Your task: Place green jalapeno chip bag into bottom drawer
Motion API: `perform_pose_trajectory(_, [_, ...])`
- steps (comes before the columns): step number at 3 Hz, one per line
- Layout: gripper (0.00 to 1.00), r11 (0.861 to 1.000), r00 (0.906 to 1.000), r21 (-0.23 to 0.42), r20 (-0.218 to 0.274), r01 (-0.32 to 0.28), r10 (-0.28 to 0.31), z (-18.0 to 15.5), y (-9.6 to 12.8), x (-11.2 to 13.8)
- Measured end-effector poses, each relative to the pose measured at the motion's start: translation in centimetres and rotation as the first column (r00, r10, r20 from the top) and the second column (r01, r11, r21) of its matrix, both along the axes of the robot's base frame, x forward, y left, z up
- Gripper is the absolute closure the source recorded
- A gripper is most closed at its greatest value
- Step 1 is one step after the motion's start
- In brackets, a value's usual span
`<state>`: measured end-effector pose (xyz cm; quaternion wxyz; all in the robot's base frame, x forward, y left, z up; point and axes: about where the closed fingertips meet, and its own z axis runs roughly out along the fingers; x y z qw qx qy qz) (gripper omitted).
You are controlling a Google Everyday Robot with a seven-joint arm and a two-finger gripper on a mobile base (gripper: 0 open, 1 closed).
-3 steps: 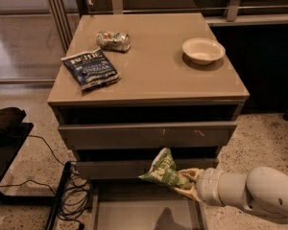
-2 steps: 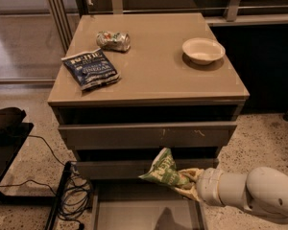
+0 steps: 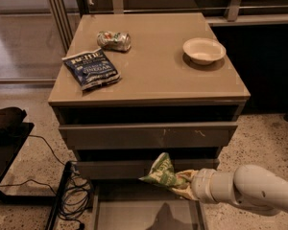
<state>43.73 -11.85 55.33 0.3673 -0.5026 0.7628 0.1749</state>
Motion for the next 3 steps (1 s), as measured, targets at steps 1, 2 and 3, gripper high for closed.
perform_pose_trajectory(1, [1.0, 1.0, 0.9993, -0.005, -0.024, 0.029, -0.029, -4.7, -1.9, 1.5])
perform_pose_trajectory(2, [1.0, 0.999, 0.9976, 0.014, -0.06, 0.037, -0.036, -11.0, -3.6, 2.0])
perform_pose_trajectory(3, [1.0, 0.998, 0.9949, 0.055, -0.101, 0.007, -0.002, -16.7, -3.3, 1.4])
